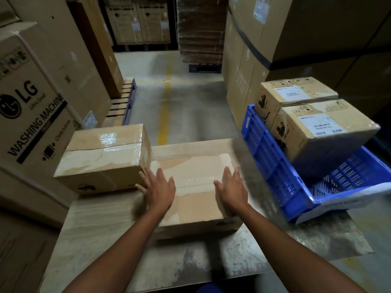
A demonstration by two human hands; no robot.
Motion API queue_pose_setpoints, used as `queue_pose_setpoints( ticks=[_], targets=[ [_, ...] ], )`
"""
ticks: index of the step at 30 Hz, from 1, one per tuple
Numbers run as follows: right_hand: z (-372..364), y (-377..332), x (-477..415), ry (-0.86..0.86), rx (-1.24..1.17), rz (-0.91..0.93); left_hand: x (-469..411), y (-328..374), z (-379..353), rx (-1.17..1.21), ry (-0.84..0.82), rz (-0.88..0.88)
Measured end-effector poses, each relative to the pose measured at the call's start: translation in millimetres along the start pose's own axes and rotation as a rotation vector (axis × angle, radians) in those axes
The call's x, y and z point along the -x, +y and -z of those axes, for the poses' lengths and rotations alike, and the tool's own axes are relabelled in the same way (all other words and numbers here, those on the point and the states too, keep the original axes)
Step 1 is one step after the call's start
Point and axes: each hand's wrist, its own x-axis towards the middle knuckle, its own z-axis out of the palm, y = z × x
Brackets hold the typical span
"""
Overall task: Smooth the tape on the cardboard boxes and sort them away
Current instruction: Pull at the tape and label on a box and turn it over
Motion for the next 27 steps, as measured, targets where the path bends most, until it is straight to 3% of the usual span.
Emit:
queue_pose_setpoints(
  ticks=[4,6,14,20,27],
  targets=[
    [4.0,1.8,-7.4,0.066,-0.259,-0.028,-13.4,4.7,19.2,0.477,-0.023,0.2],
    [8.5,-1.5,-9.1,0.114,-0.361,-0.048,-15.5,10.4,27.1,0.603,0.007,0.239],
    [43.4,-39.1,-8.6,0.341,-0.533,-0.136,-23.3,24.1,69.4,0.769,0.149,0.244],
    [57.1,-57.1,-6.7,0.46,-0.677,-0.398,-22.0,15.3,71.8,1.049,0.249,0.281],
    [39.5,-50.7,9.5,0.515,-0.807,-0.38,6.3,1.1,67.6,1.21,0.267,0.21]
  ],
)
